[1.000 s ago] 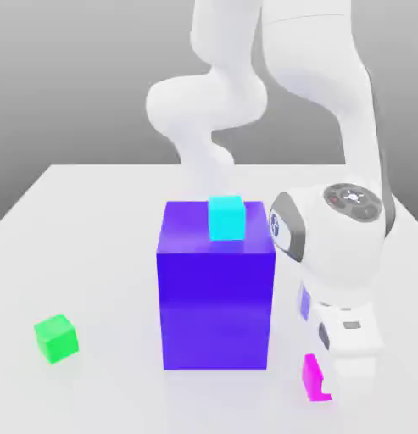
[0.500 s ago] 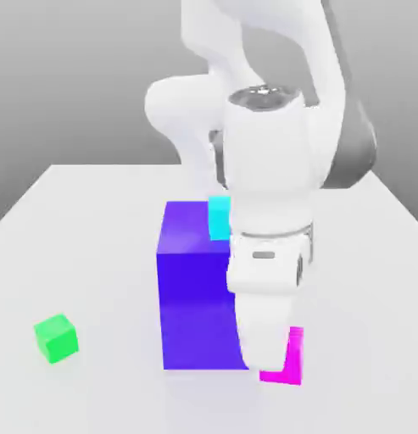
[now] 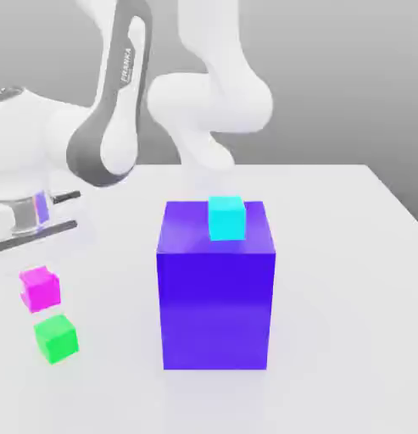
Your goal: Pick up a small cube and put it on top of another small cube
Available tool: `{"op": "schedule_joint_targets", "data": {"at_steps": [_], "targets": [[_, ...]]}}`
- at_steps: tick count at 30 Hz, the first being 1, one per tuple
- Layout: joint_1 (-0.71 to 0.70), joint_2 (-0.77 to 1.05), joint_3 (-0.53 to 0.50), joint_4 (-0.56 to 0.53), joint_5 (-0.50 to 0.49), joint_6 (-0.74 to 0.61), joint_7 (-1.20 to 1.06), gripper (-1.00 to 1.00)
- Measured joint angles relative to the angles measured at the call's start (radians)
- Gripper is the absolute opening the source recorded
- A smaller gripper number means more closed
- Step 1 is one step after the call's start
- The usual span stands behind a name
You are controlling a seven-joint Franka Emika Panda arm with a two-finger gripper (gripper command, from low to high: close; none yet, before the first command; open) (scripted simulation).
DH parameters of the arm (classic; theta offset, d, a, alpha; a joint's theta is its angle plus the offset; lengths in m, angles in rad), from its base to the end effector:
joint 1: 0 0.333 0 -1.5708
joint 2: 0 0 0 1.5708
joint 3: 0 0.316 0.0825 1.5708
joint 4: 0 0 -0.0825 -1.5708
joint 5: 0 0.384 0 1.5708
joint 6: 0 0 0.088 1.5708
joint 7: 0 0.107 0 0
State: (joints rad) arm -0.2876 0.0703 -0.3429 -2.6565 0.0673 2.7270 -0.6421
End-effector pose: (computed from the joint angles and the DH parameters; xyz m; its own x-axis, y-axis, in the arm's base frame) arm 0.3389 -0.2534 0.2190 0.9988 -0.0491 0.0062 -0.0491 -0.9988 -0.0001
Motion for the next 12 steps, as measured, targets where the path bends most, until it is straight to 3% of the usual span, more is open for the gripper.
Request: {"op": "schedule_joint_targets", "data": {"at_steps": [5, 6, 12], "targets": [[-0.030, 0.106, 0.048, 0.003, 0.099, 0.092, -0.072, -1.00], [-0.037, 0.122, 0.058, 0.004, 0.114, 0.106, -0.083, 1.00], [-0.040, 0.131, 0.062, 0.004, 0.122, 0.114, -0.087, 1.00]]}}
